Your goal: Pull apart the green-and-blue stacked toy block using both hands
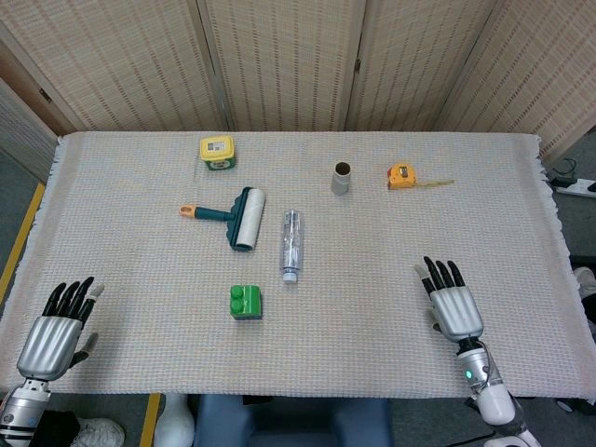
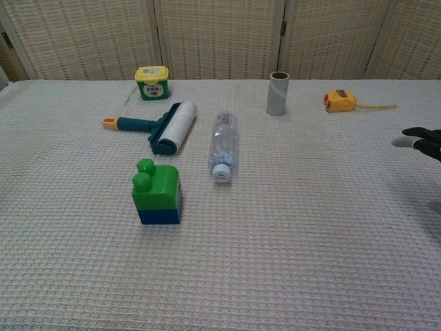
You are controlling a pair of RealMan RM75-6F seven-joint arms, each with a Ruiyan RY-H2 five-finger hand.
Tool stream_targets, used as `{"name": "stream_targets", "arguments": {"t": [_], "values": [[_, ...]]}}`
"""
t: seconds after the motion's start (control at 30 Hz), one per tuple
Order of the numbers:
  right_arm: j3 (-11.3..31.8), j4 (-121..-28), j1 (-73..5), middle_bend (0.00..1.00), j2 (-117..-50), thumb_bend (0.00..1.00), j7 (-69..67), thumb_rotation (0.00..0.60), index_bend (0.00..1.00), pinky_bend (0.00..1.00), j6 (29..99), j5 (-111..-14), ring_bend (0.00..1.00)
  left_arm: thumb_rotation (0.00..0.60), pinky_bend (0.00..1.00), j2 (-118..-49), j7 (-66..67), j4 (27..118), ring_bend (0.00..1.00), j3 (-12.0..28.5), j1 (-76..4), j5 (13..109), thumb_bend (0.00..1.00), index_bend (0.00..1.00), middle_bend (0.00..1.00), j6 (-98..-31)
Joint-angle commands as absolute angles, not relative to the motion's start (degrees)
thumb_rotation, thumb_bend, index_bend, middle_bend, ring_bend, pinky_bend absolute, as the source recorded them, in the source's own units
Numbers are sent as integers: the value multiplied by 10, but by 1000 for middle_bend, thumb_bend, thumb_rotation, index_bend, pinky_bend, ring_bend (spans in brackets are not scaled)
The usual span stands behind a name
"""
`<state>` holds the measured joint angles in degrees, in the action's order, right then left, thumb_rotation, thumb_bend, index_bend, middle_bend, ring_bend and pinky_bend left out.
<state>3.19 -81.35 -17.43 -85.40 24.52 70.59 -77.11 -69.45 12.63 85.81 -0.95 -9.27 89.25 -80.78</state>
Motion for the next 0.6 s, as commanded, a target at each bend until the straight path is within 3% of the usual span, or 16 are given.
{"name": "stream_targets", "arguments": {"t": [0.03, 0.6], "values": [[32, -813, -175, 0, -854, 390, 244, 600, 0, 0, 703, -770, 0, 600, 0, -695, 126, 857, 0, -9, -93, 891, 430, 0, 0, -806], [28, -820, -157, 0, -838, 391, 213, 600, 0, 0, 743, -797, 0, 600, 0, -711, 128, 872, 0, -19, -136, 932, 423, 0, 3, -756]]}}
